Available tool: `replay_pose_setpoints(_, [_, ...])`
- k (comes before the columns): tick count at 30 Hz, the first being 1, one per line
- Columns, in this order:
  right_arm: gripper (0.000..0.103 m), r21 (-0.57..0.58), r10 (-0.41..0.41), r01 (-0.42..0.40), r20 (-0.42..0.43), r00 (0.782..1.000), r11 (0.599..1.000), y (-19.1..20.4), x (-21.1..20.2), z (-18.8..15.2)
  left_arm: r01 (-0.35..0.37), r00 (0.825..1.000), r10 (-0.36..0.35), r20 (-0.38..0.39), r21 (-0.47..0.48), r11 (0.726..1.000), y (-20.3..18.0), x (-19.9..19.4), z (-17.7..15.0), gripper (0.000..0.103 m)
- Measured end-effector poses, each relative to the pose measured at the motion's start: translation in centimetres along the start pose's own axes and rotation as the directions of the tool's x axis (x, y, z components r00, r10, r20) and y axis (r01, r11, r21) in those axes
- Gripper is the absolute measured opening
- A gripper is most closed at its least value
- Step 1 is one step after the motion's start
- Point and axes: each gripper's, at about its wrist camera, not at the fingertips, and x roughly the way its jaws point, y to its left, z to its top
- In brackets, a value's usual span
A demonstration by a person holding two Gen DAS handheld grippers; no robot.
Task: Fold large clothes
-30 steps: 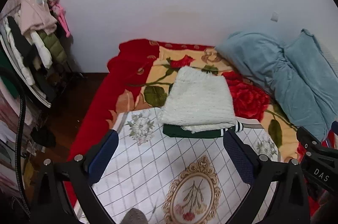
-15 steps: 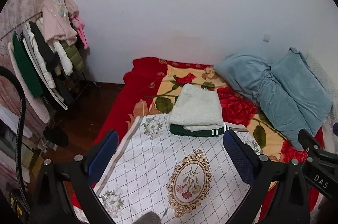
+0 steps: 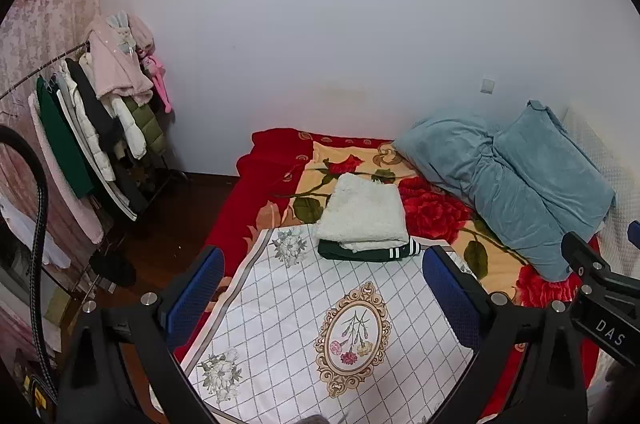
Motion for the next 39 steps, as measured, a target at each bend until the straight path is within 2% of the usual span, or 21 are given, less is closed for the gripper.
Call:
replay_pose_setpoints(13, [0.103,-0.017,0.028,-0.028,0.026,0.999,0.999,-0.3,-1.8,-0.4,-0.021,0.999,0.021,0.028,-0.010,1.000,0.6,-1.8,-0.6,0.101])
replay_pose_setpoints(39, [0.103,-0.027,0.062,-0.061,0.040,0.997,0.998,-0.4,-1.9,0.7,0.000,1.000,0.000,0.023,-0.020,1.000,0.5,-2.7,-0.1,0.101])
